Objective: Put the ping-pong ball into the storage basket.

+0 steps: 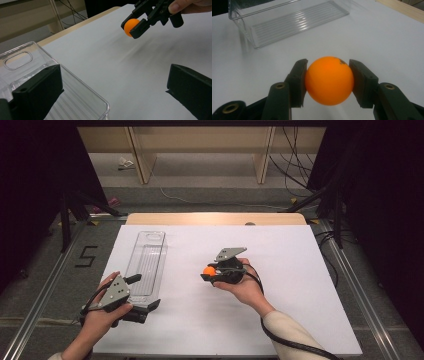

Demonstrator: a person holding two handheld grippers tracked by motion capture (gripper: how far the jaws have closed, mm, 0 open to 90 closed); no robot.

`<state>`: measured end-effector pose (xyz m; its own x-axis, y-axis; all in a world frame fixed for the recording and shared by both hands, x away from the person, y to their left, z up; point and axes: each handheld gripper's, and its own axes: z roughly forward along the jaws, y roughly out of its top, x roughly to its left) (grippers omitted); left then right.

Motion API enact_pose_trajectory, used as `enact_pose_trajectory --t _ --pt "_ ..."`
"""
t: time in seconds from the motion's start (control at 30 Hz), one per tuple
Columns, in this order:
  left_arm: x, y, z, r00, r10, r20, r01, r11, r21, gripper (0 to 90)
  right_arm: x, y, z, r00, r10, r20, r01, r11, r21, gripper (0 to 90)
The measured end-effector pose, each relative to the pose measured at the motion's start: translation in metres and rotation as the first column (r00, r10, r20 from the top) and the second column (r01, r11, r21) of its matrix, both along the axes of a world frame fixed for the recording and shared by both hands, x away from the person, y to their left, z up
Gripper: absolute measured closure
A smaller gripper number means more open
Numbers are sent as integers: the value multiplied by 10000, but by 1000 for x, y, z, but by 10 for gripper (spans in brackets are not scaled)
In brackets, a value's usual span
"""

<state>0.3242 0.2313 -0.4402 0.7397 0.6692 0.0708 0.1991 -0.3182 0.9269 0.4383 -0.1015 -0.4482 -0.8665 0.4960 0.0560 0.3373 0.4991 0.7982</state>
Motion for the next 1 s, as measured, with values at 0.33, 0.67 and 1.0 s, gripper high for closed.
enact_pose_trajectory --t 0.33,0.67,1.0 --pt "0 0 0 10000 -10 -14 10 10000 -22 0 1 2 0 10000 -17 -51 17 9999 156 514" --pt "0 0 0 10000 -18 -15 18 10000 -49 0 3 5 -1 10000 -34 -77 35 9998 196 514" --pt "0 0 0 10000 -19 -15 19 10000 -61 0 4 9 0 10000 -33 -69 35 9997 250 514"
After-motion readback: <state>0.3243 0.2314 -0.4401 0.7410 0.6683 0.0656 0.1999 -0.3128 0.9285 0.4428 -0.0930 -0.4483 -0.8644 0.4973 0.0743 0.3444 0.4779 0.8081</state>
